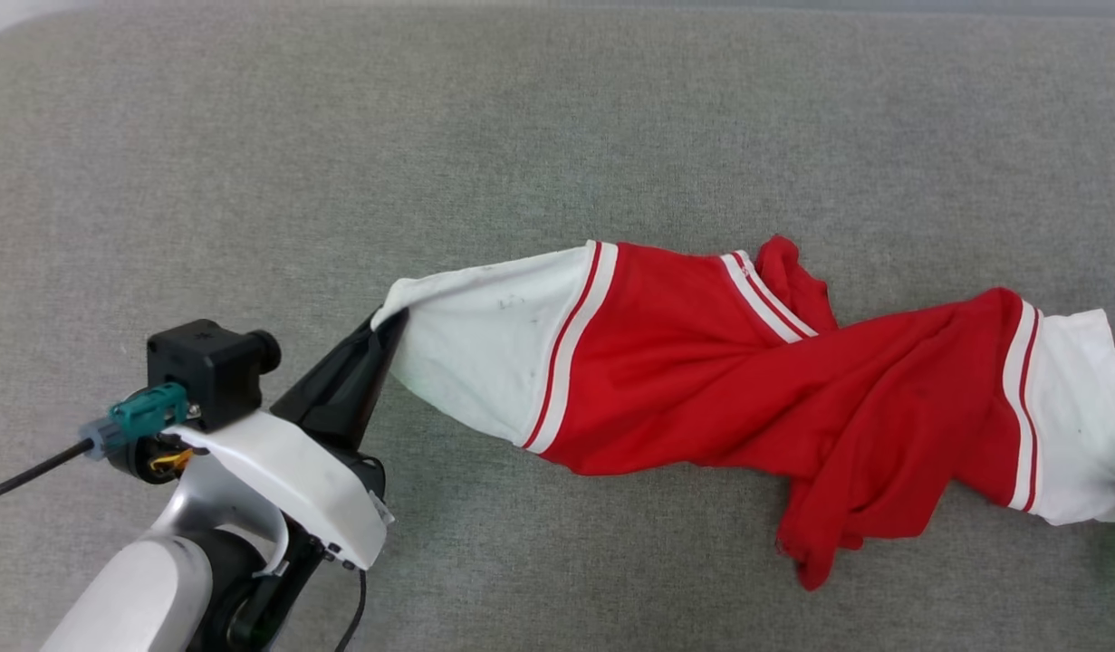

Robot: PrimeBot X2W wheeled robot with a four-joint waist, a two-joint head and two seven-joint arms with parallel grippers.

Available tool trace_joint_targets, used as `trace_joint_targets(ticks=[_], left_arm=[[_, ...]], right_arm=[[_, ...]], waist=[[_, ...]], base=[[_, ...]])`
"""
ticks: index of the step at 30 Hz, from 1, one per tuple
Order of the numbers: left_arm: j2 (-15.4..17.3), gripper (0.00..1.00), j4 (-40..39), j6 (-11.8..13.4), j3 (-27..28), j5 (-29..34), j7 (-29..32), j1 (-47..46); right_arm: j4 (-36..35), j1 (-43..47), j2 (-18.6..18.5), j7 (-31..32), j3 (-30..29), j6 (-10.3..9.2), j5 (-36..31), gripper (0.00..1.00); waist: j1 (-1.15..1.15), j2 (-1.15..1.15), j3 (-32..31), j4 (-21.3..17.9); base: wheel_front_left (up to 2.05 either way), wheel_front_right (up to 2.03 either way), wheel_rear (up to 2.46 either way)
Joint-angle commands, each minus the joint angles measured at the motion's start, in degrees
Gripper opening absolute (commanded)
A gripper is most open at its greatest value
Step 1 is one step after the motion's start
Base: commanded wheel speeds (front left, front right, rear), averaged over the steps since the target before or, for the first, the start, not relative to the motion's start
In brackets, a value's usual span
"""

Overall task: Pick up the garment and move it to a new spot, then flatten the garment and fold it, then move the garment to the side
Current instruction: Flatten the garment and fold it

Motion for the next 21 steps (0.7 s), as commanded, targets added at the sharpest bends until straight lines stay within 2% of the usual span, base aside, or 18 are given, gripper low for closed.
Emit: trace_joint_targets(ticks=[1, 8, 12, 16, 21], left_arm=[[-0.1, 0.0, 0.6, -0.4, 0.4, -0.2, -0.9, -0.3], [-0.1, 0.0, 3.9, -1.1, 2.1, -1.3, -4.6, 1.2], [0.5, 0.0, 4.5, -0.7, 4.6, -1.6, -6.9, 1.3], [2.0, 0.0, 4.1, -0.5, 7.4, -1.2, -9.3, 1.4], [4.9, 0.0, 2.2, -0.2, 11.4, 0.3, -12.2, 1.5]], right_arm=[[3.7, 0.7, 1.2, -0.6, 2.6, 0.16, 0.5, 0.0], [1.6, -2.3, -6.3, -7.4, 3.0, 0.08, 1.0, 0.0], [0.5, -4.8, -9.0, -12.8, 3.5, 0.08, 1.6, 0.0], [-1.1, -7.8, -11.7, -17.4, 4.9, 0.07, 2.8, 0.0], [-5.7, -11.7, -14.6, -20.1, 7.2, 0.07, 4.5, 0.0]], waist=[[0.01, 0.0, -1.2, 0.0], [0.01, 0.0, -8.7, -0.7], [0.01, 0.0, -13.2, -1.5], [0.01, 0.0, -17.1, -2.5], [0.01, 0.0, -20.4, -4.0]], base=[[0.0, 0.0, 0.0], [0.0, 0.0, 0.0], [0.0, 0.0, 0.0], [0.0, 0.0, 0.0], [0.0, 0.0, 0.0]])
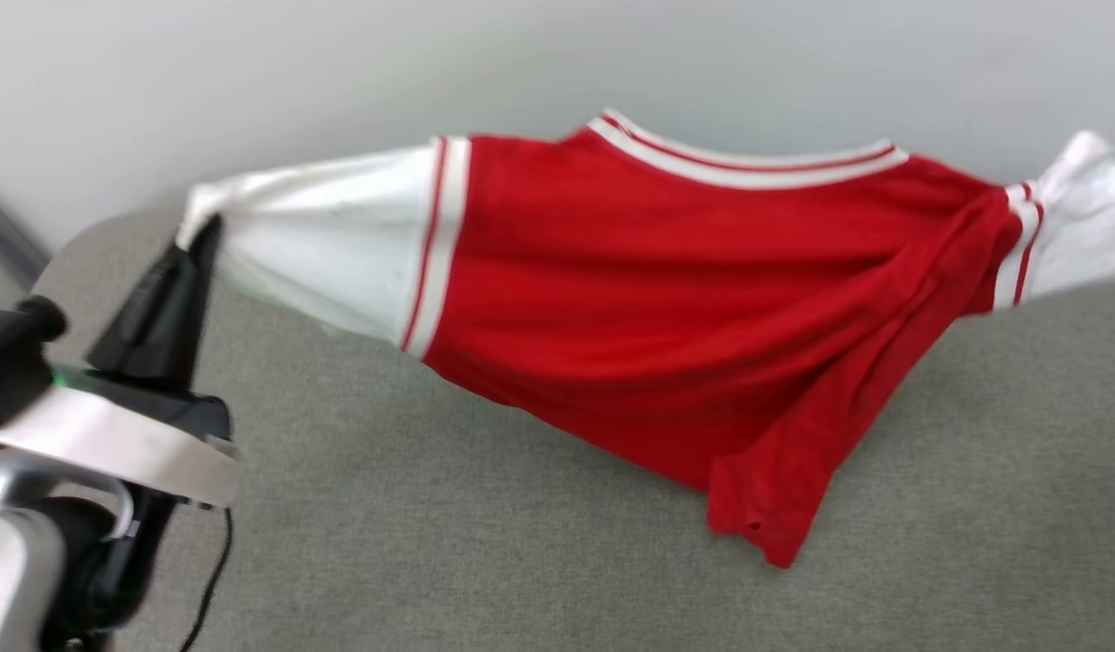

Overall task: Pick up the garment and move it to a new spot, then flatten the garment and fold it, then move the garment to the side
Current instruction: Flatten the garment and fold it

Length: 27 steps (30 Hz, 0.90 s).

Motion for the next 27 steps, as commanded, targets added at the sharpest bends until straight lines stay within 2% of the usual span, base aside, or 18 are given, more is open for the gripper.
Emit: trace_joint_targets(ticks=[1, 8, 11, 14, 21, 27], left_arm=[[1.3, 0.0, -0.9, 0.4, 1.6, 0.5, -0.7, 0.2], [5.6, 0.0, -4.0, 0.8, 6.7, 0.9, -0.7, -3.0], [6.7, 0.0, -4.6, 0.8, 8.4, 0.3, -0.4, -5.5], [7.5, 0.0, -3.8, 0.3, 9.2, 0.1, -0.2, -7.9], [9.6, 0.0, -1.7, -1.1, 9.6, -0.6, 1.4, -14.0], [11.7, 0.0, 1.0, -3.7, 9.6, -1.8, 2.7, -22.8]], right_arm=[[-1.7, -2.2, -1.3, -1.4, 0.3, -0.07, 0.4, 0.0], [-6.0, -10.4, -2.0, -6.0, 0.1, -0.07, 1.8, 0.0], [-7.7, -13.1, -5.3, -9.0, 2.6, -0.07, -1.8, 0.0], [-7.6, -15.4, -4.6, -10.7, 4.9, -0.06, -0.7, 0.0], [-7.3, -21.8, -5.4, -9.8, 8.1, -0.07, 1.1, 0.0], [-6.6, -29.6, -5.4, -7.6, 10.2, -0.06, 2.4, 0.0]], waist=[[0.0, 0.0, -2.3, -1.7], [0.0, 0.0, -3.4, -2.8], [0.0, 0.0, -3.6, -3.1], [0.0, 0.0, -3.4, -3.7], [0.0, 0.0, -0.5, -5.0], [0.0, 0.0, 6.7, -5.9]], base=[[0.0, 0.0, 0.0], [0.0, 0.0, 0.0], [0.0, 0.0, 0.0], [0.0, 0.0, 0.0], [0.0, 0.0, 0.0], [0.0, 0.0, 0.0]])
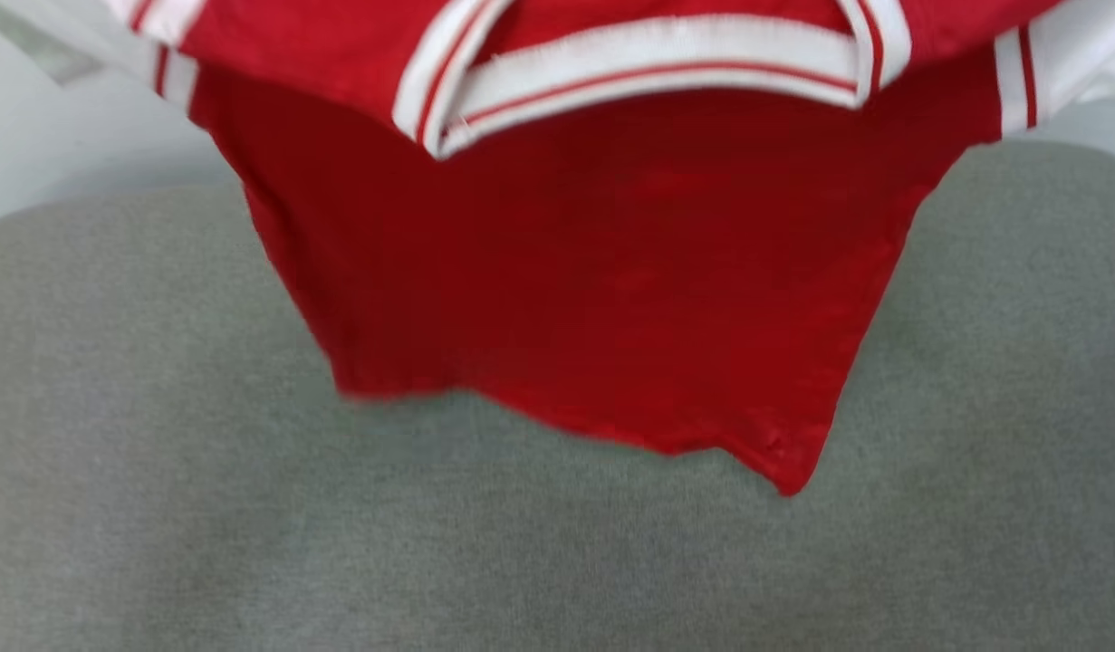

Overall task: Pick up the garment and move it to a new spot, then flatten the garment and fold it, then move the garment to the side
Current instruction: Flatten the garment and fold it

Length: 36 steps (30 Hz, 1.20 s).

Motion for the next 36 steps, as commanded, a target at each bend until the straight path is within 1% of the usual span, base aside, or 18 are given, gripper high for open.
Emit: trace_joint_targets(ticks=[1, 2, 3, 4, 5, 8, 11, 14, 19, 23, 27, 29, 32, 36], left_arm=[[1.0, 0.0, 1.6, -1.2, -0.7, 0.0, 0.8, -4.4], [1.5, 0.0, 2.4, -1.7, -0.9, 0.2, 1.3, -6.6], [1.5, 0.0, 2.4, -1.7, -0.9, 0.2, 1.3, -6.6], [2.0, 0.0, 4.7, -3.1, -2.2, 0.4, 2.4, -11.6], [2.0, 0.0, 4.7, -3.1, -2.2, 0.4, 2.4, -11.6], [2.4, 0.0, 9.2, -5.2, -4.4, 1.3, 3.6, -20.3], [1.3, 0.0, 14.6, -6.7, -6.7, 3.5, 2.3, -29.5], [-0.6, 0.0, 20.6, -7.9, -9.2, 5.4, 0.9, -39.2], [-4.5, 0.0, 31.3, -8.7, -11.5, 7.7, -3.2, -52.8], [-6.4, 0.0, 37.9, -9.2, -12.8, 8.6, -6.6, -60.3], [-8.2, 0.0, 43.3, -9.6, -15.1, 9.0, -10.1, -63.4], [-8.8, 0.0, 45.5, -9.8, -16.3, 8.8, -11.7, -63.2], [-10.1, 0.0, 48.1, -9.9, -18.2, 7.7, -13.9, -60.2], [-11.8, 0.0, 49.8, -9.9, -21.7, 6.1, -15.7, -53.7]], right_arm=[[0.7, -3.9, -0.4, 0.7, 1.1, -0.06, -0.5, 0.0], [1.1, -5.8, -0.5, 1.0, 1.5, -0.07, -0.6, 0.0], [1.1, -5.8, -0.5, 1.0, 1.5, -0.07, -0.6, 0.0], [2.4, -9.9, -0.4, 1.3, 2.3, -0.06, -1.3, 0.0], [2.4, -9.9, -0.4, 1.3, 2.3, -0.06, -1.3, 0.0], [5.4, -16.7, 0.9, 1.4, 3.4, -0.06, -2.1, 0.0], [9.5, -23.6, 3.5, -0.6, 4.8, -0.06, -2.6, 0.0], [14.2, -30.6, 4.9, -3.0, 5.9, -0.07, -4.9, 0.0], [24.2, -41.7, 9.5, -6.0, 4.3, -0.06, -8.9, 0.0], [29.9, -49.1, 11.2, -8.4, 4.5, -0.07, -13.1, 0.0], [35.3, -52.6, 13.5, -11.8, 4.1, -0.06, -17.0, 0.0], [37.6, -52.3, 14.7, -13.2, 4.2, -0.06, -18.3, 0.0], [40.0, -49.5, 15.7, -15.3, 5.3, -0.07, -19.1, 0.0], [41.4, -43.8, 15.6, -18.3, 7.1, -0.06, -18.5, 0.0]], waist=[[0.0, 0.0, 5.7, -0.7], [0.0, 0.0, 7.4, -0.7], [0.0, 0.0, 7.4, -0.7], [0.0, 0.0, 10.9, -0.7], [0.0, 0.0, 10.9, -0.7], [0.0, 0.0, 16.2, -0.7], [0.0, 0.0, 20.2, -0.7], [0.0, 0.0, 23.8, -0.7], [0.0, 0.0, 28.3, 0.0], [0.0, 0.0, 30.9, 0.7], [0.0, 0.0, 32.6, 1.5], [0.0, 0.0, 33.1, 1.9], [0.0, 0.0, 33.1, 2.6], [0.0, 0.0, 32.0, 3.5]], base=[[0.0, 0.0, 0.0], [0.0, 0.0, 0.0], [0.0, 0.0, 0.0], [0.0, 0.0, 0.0], [0.0, 0.0, 0.0], [0.0, 0.0, 0.0], [0.0, 0.0, 0.0], [0.0, 0.0, 0.0], [0.0, 0.0, 0.0], [0.0, 0.0, 0.0], [0.0, 0.0, 0.0], [0.0, 0.0, 0.0], [0.0, 0.0, 0.0], [0.0, 0.0, 0.0]])
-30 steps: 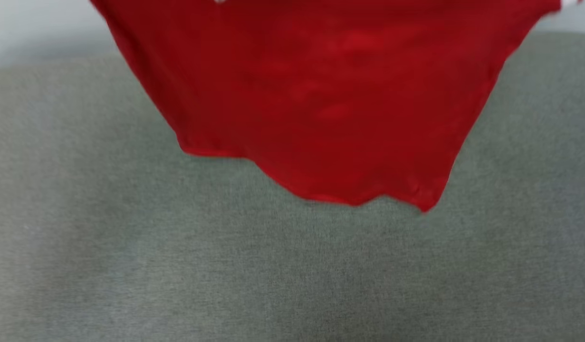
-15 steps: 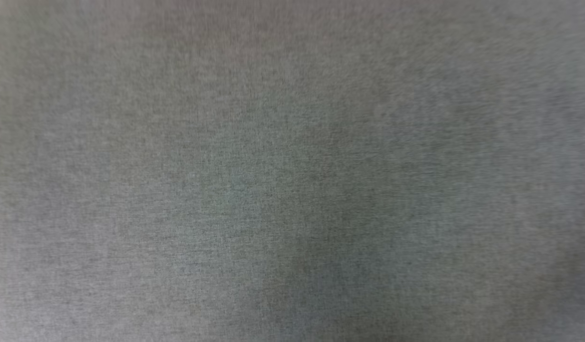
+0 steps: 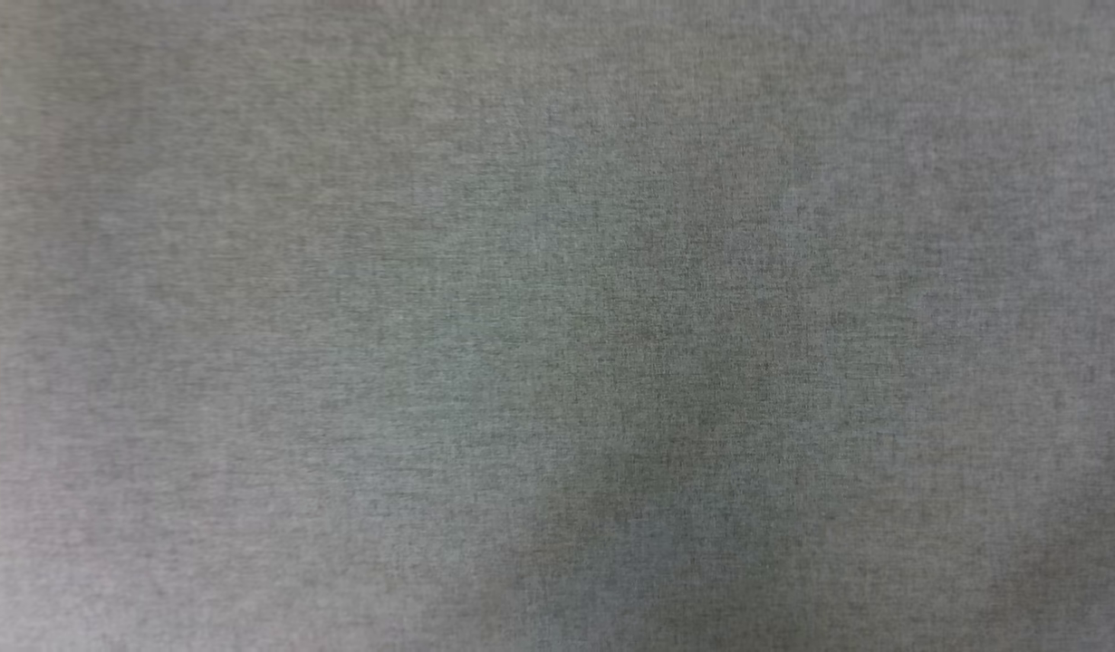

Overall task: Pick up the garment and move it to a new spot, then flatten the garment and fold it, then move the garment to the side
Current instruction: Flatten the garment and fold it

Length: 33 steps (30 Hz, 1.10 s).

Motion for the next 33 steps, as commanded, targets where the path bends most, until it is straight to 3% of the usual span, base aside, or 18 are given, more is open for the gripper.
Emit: trace_joint_targets(ticks=[1, 8, 15, 25, 33], left_arm=[[-0.3, 0.0, 0.0, 0.0, -1.8, -0.2, -0.6, 3.2], [-2.4, 0.0, 1.3, 0.1, -7.3, -1.3, -3.4, 21.2], [-1.4, 0.0, -1.8, 2.6, -9.1, -3.6, -3.8, 41.7], [5.0, 0.0, -7.2, 4.5, -12.7, -3.8, -1.2, 59.7], [9.8, 0.0, -14.1, 6.1, -14.0, -6.5, 2.0, 70.9]], right_arm=[[0.0, 3.2, -1.1, -1.2, 1.8, -0.06, -0.9, 0.0], [-2.1, 20.8, -3.8, -4.2, 8.1, -0.07, 0.7, 0.0], [-7.5, 37.3, -9.1, -0.6, 15.3, -0.06, 9.5, 0.0], [-14.4, 58.2, -17.8, 7.3, 17.7, -0.08, 20.9, 0.0], [-20.5, 72.9, -21.3, 12.7, 12.2, -0.09, 26.0, 0.0]], waist=[[-0.02, 0.0, -1.1, 0.6], [-0.02, 0.0, -7.7, 1.6], [-0.02, 0.0, -15.8, 1.5], [-0.02, 0.0, -25.0, 1.6], [-0.02, 0.0, -30.3, 1.1]], base=[[0.0, 0.0, 0.0], [0.0, 0.0, 0.0], [0.0, 0.0, 0.0], [0.0, 0.0, 0.0], [0.0, 0.0, 0.0]])
